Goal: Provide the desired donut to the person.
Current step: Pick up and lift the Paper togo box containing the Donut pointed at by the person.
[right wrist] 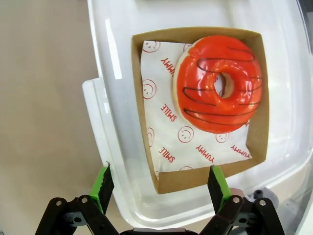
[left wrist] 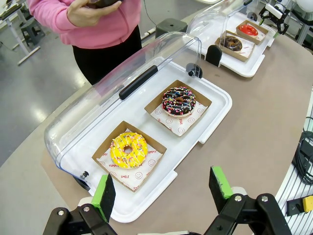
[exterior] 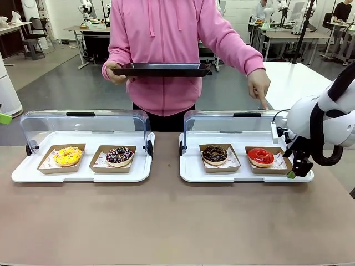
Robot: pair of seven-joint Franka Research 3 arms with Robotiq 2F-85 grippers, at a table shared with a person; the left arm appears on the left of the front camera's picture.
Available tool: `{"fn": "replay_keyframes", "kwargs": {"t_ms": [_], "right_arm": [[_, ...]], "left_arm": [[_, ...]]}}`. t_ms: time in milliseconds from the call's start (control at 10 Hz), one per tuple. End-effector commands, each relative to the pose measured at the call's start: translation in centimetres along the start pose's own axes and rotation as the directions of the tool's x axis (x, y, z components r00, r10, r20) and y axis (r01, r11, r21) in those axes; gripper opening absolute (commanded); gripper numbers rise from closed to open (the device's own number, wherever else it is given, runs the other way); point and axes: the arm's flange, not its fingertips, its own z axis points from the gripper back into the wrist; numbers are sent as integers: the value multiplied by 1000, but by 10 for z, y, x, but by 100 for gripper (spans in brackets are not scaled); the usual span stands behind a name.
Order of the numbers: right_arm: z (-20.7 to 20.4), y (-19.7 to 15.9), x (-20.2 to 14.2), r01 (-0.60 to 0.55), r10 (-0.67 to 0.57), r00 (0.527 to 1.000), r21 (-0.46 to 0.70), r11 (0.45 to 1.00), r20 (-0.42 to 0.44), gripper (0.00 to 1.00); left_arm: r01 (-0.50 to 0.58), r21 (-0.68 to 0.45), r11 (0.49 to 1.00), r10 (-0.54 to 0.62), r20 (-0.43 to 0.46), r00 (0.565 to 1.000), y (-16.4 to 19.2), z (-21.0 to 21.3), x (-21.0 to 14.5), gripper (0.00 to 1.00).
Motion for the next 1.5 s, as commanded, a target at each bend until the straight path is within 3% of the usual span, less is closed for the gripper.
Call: {"fn": "replay_keyframes", "kwargs": {"t_ms": [0, 100, 200, 300, 400, 600, 700, 1200, 1400], "right_arm": [[-7, -6, -1, -25, 26, 1000, -28, 999, 16, 100], [-9, -6, -1, -36, 37, 999, -19, 999, 13, 90], [-10, -7, -1, -49, 49, 999, -21, 999, 21, 42], [-11, -4, 1, -72, 73, 997, -47, 996, 23, 32], [-14, -6, 1, -77, 77, 997, -57, 995, 1, 0], [-18, -8, -1, -78, 78, 997, -49, 996, -20, 0], [-19, -10, -3, -70, 69, 997, -25, 997, -15, 3], [2, 1, 1, -103, 103, 994, 5, 995, 38, 0], [11, 9, 3, -103, 103, 995, -1, 995, 8, 0]], "left_arm": [[-9, -2, 1000, 9, 7, 1000, 1, 0, -1, 100], [-9, -2, 1000, 9, 7, 1000, 1, 0, -1, 100], [-9, -2, 1000, 9, 7, 1000, 1, 0, -1, 100], [-9, -2, 1000, 9, 7, 1000, 1, 0, -1, 100], [-9, -2, 1000, 9, 7, 1000, 1, 0, -1, 100], [-9, -2, 1000, 9, 7, 1000, 1, 0, -1, 100], [-9, -2, 1000, 9, 7, 1000, 1, 0, -1, 100], [-9, -2, 1000, 9, 7, 1000, 1, 0, -1, 100], [-9, -2, 1000, 9, 7, 1000, 1, 0, -1, 100]]}}
